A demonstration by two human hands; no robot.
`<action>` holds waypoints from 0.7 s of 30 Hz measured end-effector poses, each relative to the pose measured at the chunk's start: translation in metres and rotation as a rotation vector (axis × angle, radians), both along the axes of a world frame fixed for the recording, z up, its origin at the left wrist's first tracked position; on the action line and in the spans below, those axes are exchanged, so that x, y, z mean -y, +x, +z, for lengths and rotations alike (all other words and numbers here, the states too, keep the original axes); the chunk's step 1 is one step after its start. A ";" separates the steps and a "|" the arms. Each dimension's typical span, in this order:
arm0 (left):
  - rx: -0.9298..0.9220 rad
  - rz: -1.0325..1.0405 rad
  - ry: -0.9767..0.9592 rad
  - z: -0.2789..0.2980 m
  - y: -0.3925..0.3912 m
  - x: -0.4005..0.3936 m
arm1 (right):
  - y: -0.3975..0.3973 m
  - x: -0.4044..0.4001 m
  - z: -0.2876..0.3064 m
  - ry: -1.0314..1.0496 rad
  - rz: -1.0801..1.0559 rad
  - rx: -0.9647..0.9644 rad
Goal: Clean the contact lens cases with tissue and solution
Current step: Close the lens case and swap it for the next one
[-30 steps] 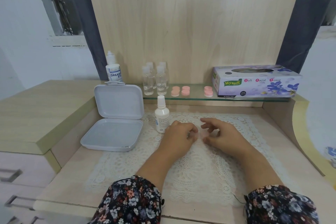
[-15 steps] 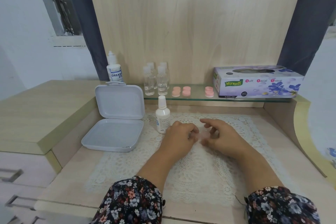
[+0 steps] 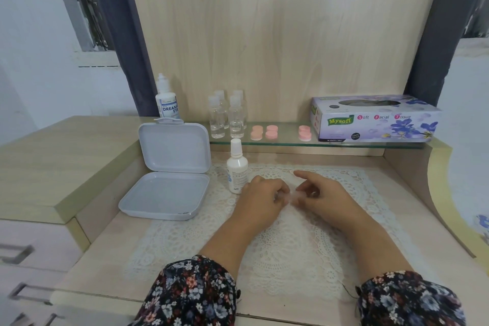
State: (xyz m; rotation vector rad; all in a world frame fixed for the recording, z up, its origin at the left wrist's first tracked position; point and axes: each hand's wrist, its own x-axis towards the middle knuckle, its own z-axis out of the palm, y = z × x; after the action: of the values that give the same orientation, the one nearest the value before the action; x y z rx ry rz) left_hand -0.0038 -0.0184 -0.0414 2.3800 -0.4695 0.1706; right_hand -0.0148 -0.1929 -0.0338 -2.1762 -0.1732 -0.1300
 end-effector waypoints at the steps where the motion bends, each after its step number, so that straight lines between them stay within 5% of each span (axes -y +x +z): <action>1: 0.000 0.005 -0.001 0.001 0.000 0.000 | 0.000 0.000 0.001 0.000 -0.012 -0.002; 10: 0.014 0.008 0.007 0.002 -0.002 0.000 | 0.000 0.002 -0.001 0.080 0.064 -0.121; 21: -0.001 0.006 -0.009 0.004 -0.002 0.001 | 0.000 -0.004 0.001 0.048 -0.023 -0.019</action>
State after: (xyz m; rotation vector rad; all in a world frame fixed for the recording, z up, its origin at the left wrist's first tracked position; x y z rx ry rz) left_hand -0.0057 -0.0192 -0.0378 2.3727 -0.4607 0.1734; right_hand -0.0150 -0.1887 -0.0324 -2.1312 -0.1332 -0.1257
